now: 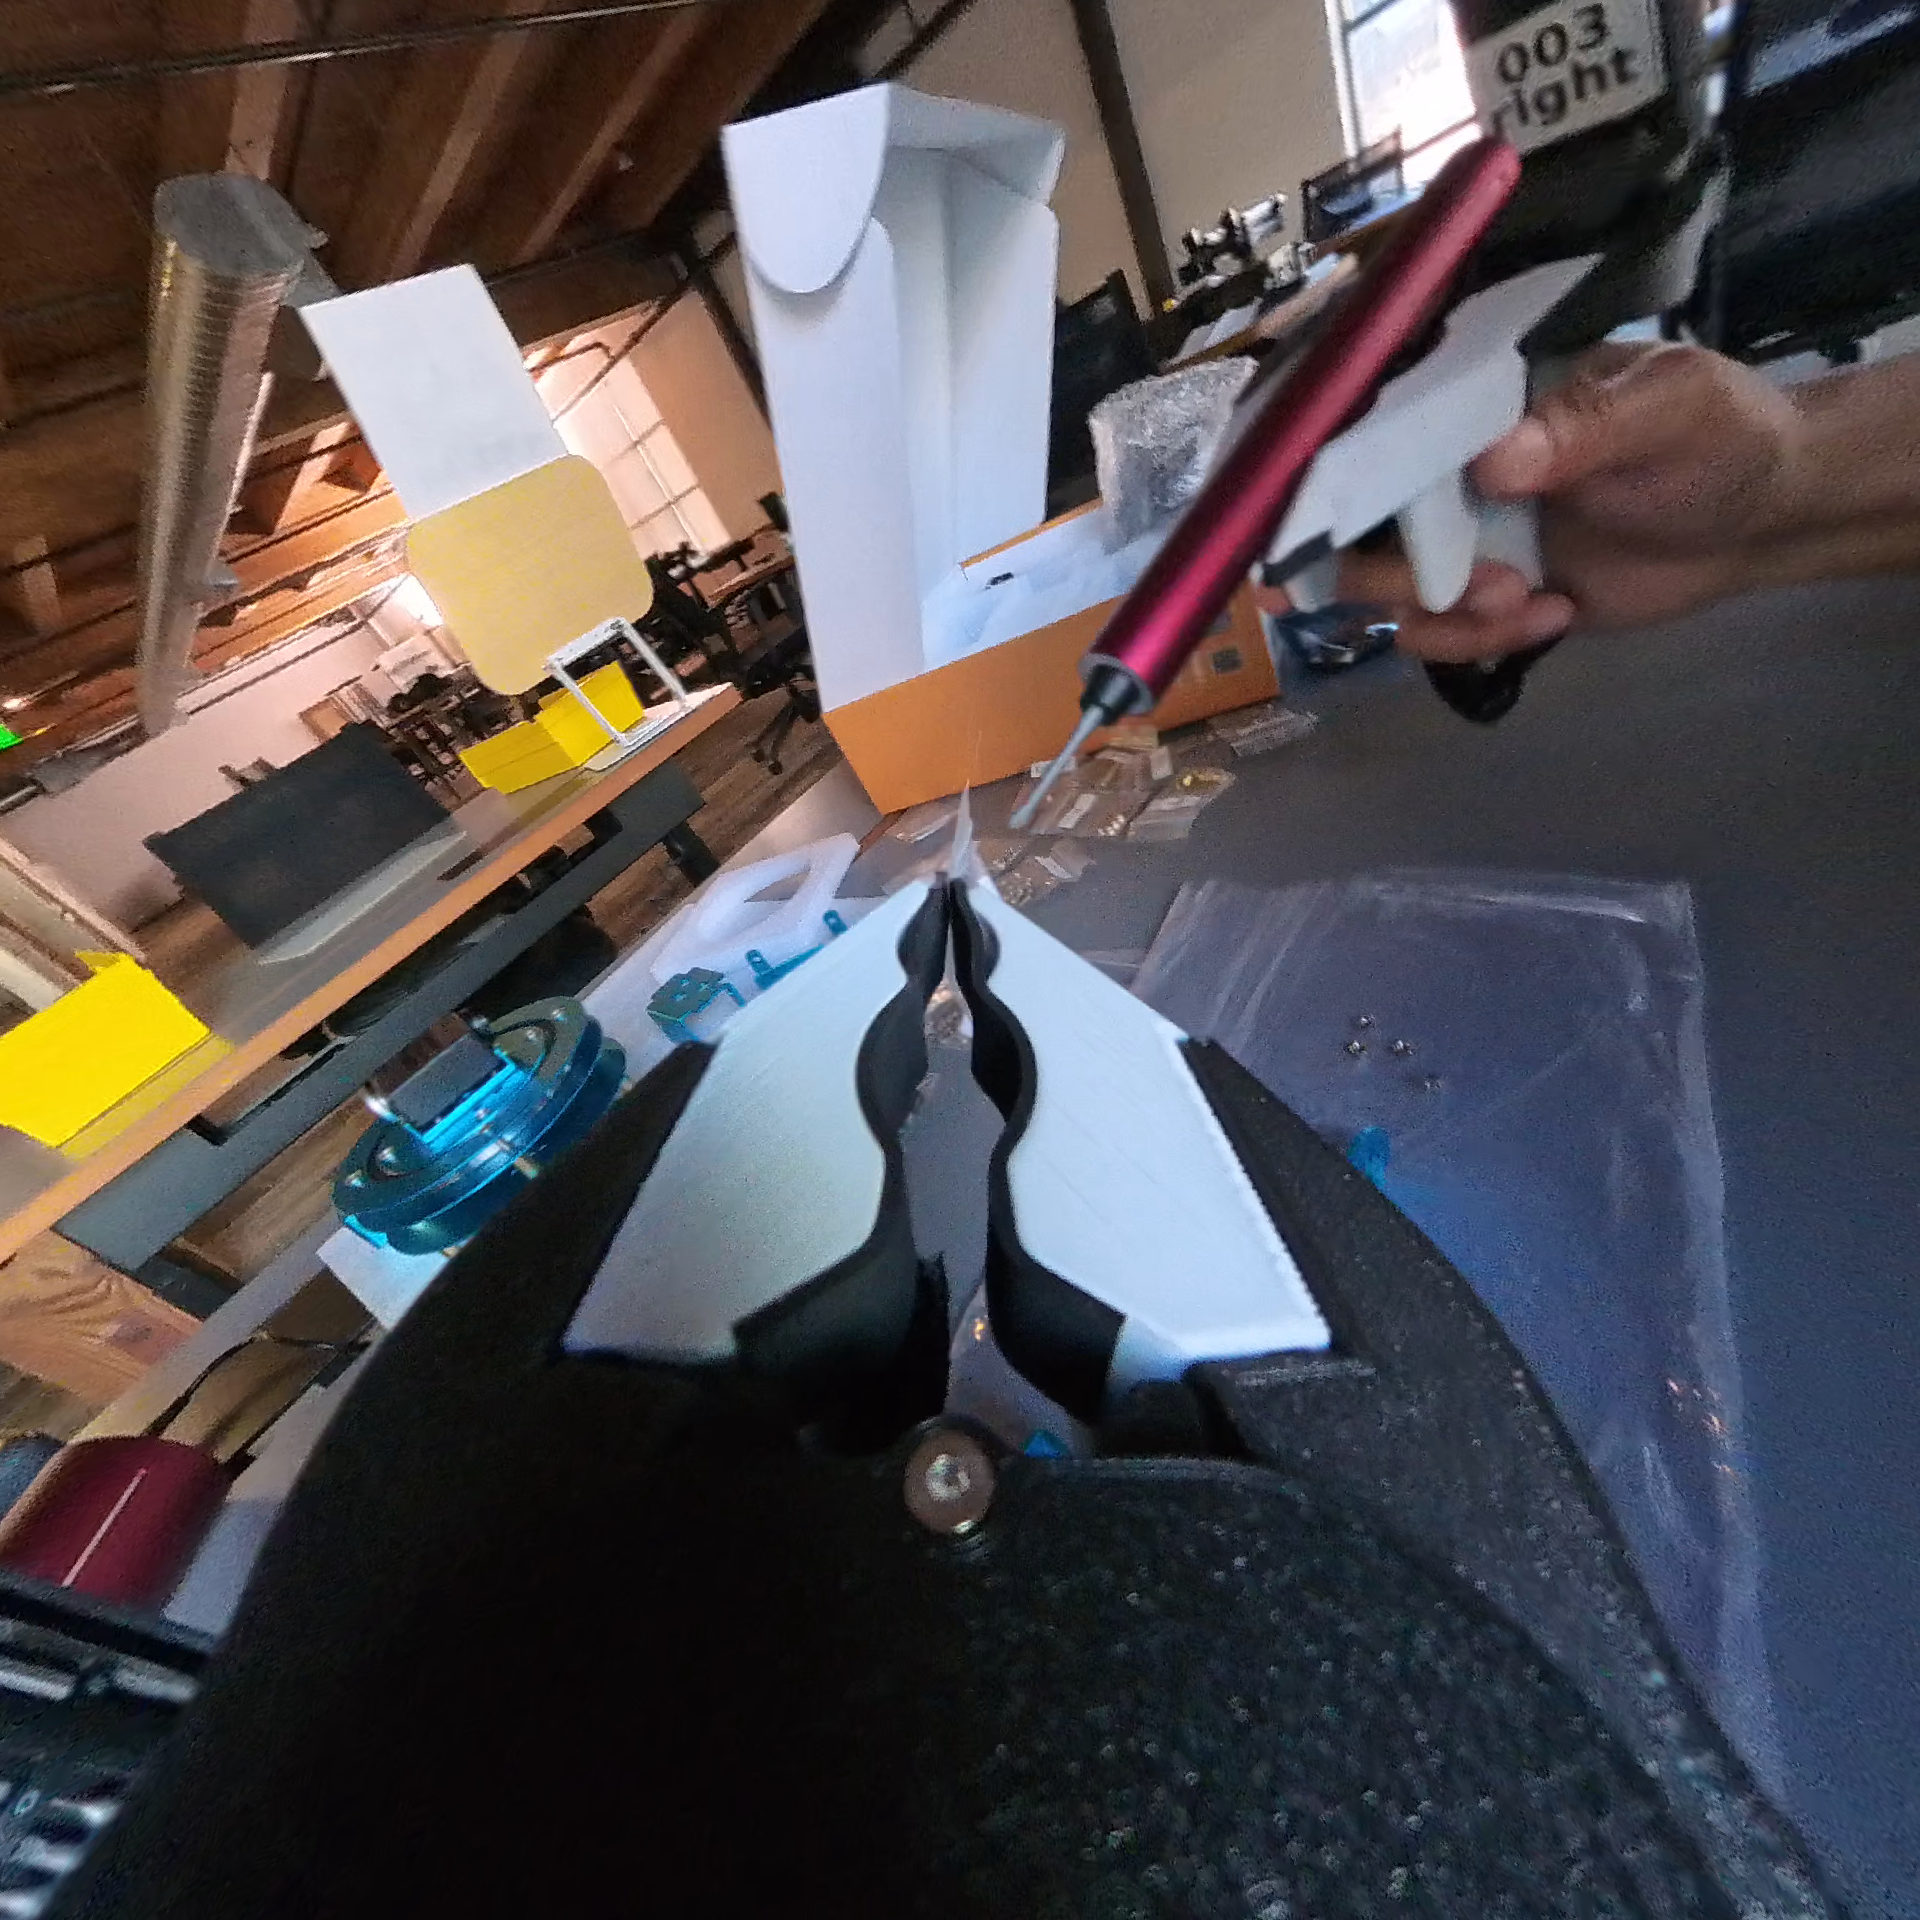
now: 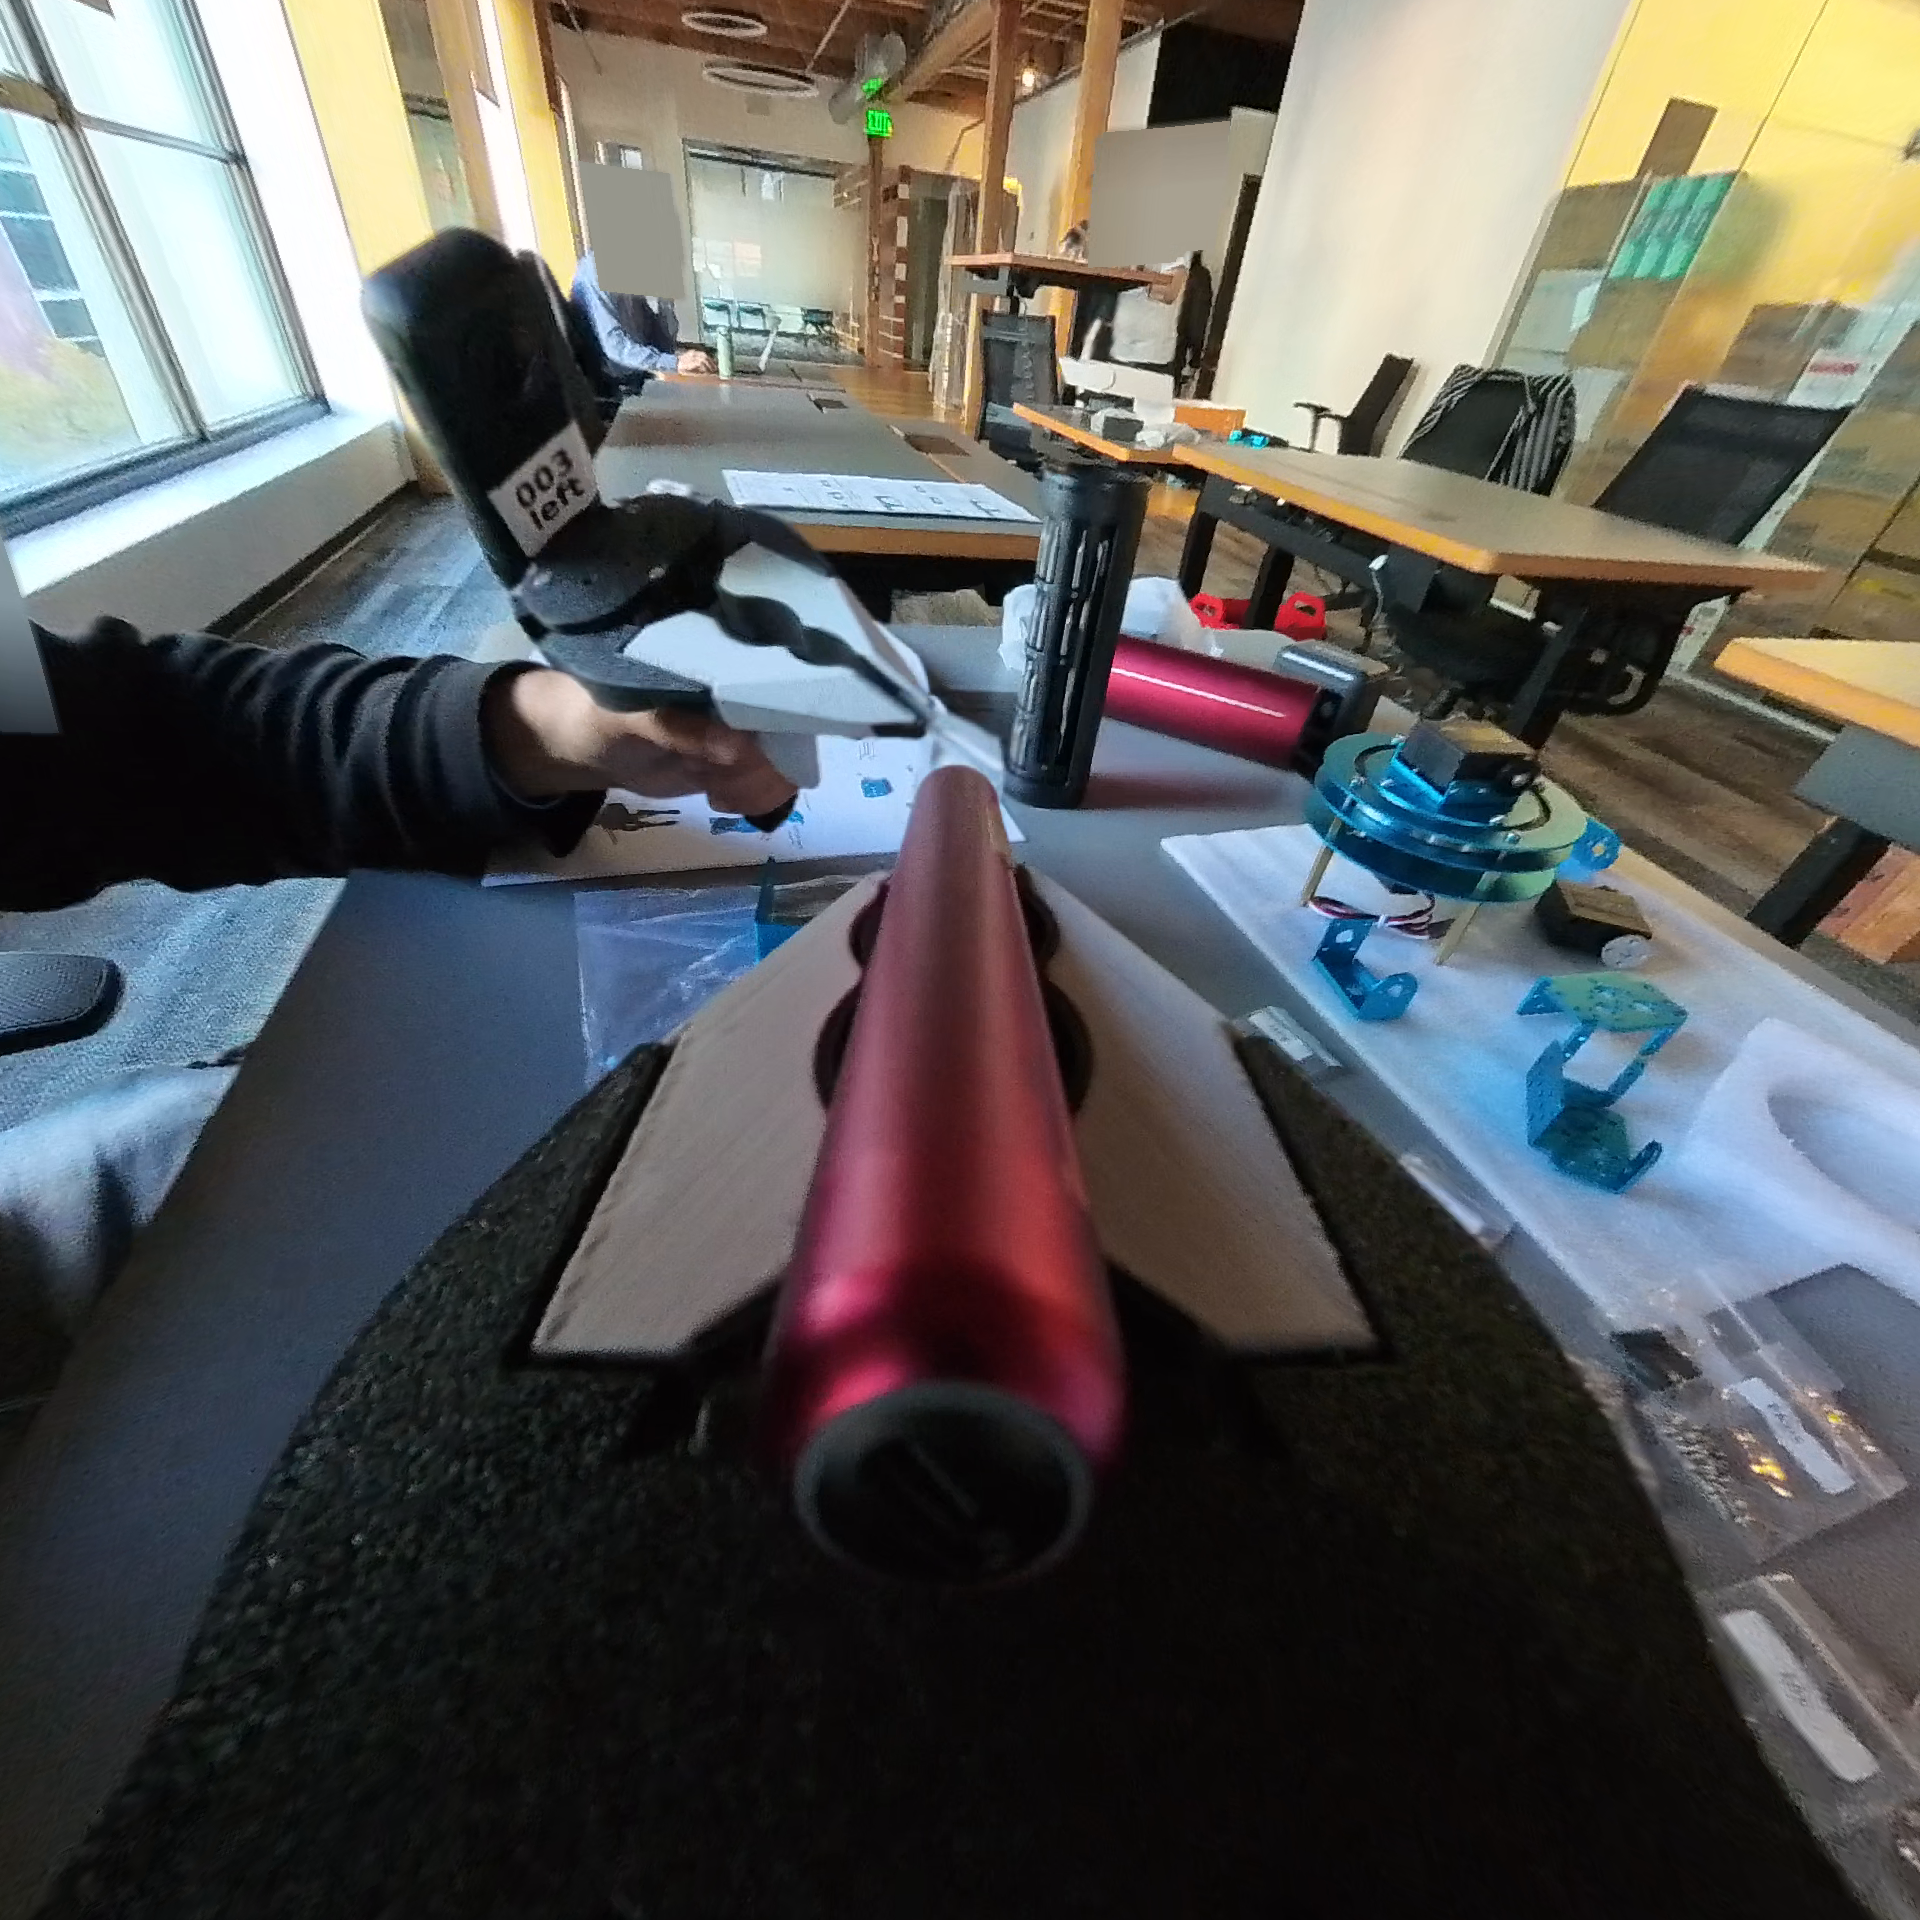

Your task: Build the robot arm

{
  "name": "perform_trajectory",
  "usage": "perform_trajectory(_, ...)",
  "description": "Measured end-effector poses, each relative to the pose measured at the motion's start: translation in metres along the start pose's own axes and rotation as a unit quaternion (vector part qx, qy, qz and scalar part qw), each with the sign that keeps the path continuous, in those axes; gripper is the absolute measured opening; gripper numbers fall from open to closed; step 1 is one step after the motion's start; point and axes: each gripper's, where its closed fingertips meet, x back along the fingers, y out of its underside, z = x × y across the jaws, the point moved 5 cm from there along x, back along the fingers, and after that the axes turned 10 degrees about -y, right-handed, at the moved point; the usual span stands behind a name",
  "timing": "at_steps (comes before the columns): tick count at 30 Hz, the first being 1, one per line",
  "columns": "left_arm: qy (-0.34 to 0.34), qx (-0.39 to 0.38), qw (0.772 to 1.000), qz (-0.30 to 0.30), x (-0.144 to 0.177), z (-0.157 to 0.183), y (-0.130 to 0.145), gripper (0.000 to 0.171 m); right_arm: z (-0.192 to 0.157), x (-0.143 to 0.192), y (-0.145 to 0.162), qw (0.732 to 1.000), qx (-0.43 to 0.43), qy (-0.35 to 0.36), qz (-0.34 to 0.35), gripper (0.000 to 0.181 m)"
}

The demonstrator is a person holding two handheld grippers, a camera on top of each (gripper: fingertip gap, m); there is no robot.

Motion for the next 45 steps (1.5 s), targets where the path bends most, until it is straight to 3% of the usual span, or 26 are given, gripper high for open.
perform_trajectory(4,0.002,-0.009,1.0,-0.011,-0.002,0.006,0.002,0.0,-0.006,0.0,-0.006,0.999,0.036,0.012,-0.002,0.02)
perform_trajectory(45,0.015,-0.036,0.999,-0.031,-0.008,0.023,0.014,0.0,-0.01,-0.008,0.001,0.999,0.021,-0.003,-0.035,0.02)
